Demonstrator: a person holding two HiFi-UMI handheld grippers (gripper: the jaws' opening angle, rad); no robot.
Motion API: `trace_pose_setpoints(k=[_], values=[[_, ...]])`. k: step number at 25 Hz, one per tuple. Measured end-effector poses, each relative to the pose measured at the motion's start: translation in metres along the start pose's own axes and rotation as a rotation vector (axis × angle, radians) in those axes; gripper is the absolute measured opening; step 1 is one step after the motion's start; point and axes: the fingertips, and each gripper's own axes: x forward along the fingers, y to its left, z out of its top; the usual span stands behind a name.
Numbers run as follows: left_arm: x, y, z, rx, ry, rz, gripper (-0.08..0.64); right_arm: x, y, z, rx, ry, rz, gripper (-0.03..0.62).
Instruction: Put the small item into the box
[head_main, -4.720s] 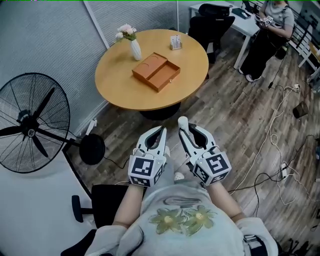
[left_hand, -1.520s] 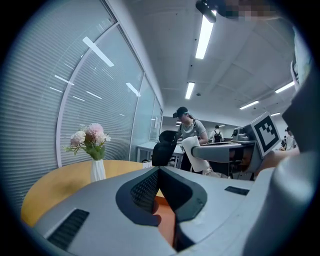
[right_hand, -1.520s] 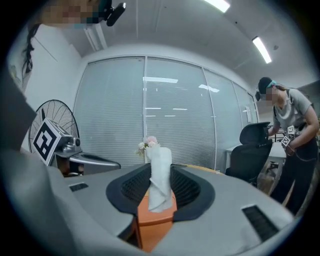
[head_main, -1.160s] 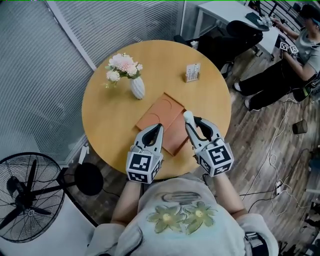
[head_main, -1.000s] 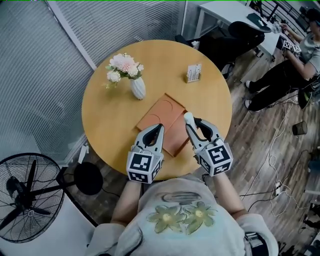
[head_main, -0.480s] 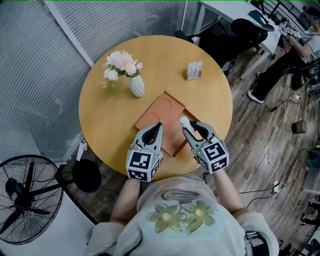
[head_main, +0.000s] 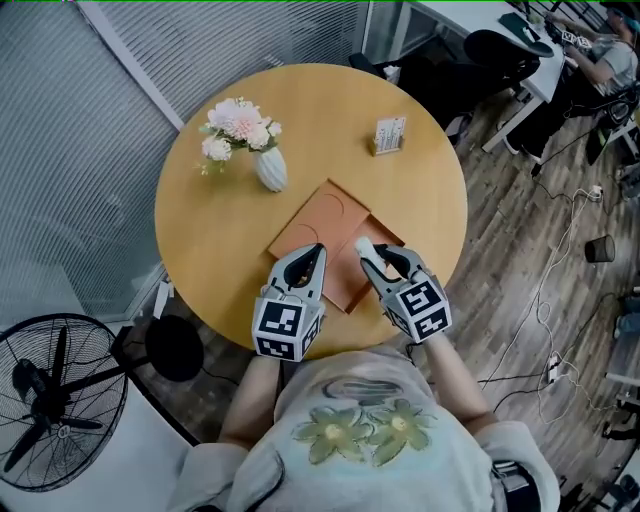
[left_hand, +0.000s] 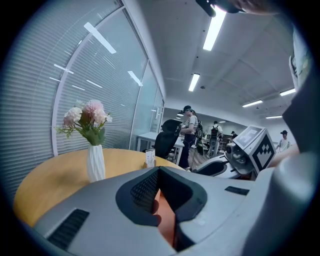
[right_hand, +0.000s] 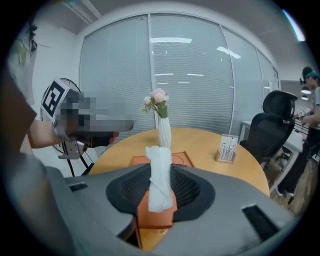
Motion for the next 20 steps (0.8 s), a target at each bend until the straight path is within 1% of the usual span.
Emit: trace_pose_setpoints(k=[6, 20], values=[[0.005, 0.001, -0.003, 0.001, 0.012, -0.006, 0.009, 0.009, -0.003, -0.013, 0.003, 0.045, 0.006, 0.131], [0.016, 0.003, -0.01, -0.004, 0.038, -0.027, 0.009, 0.028, -0.006, -0.034, -0.009, 0.108, 0.015, 0.132]])
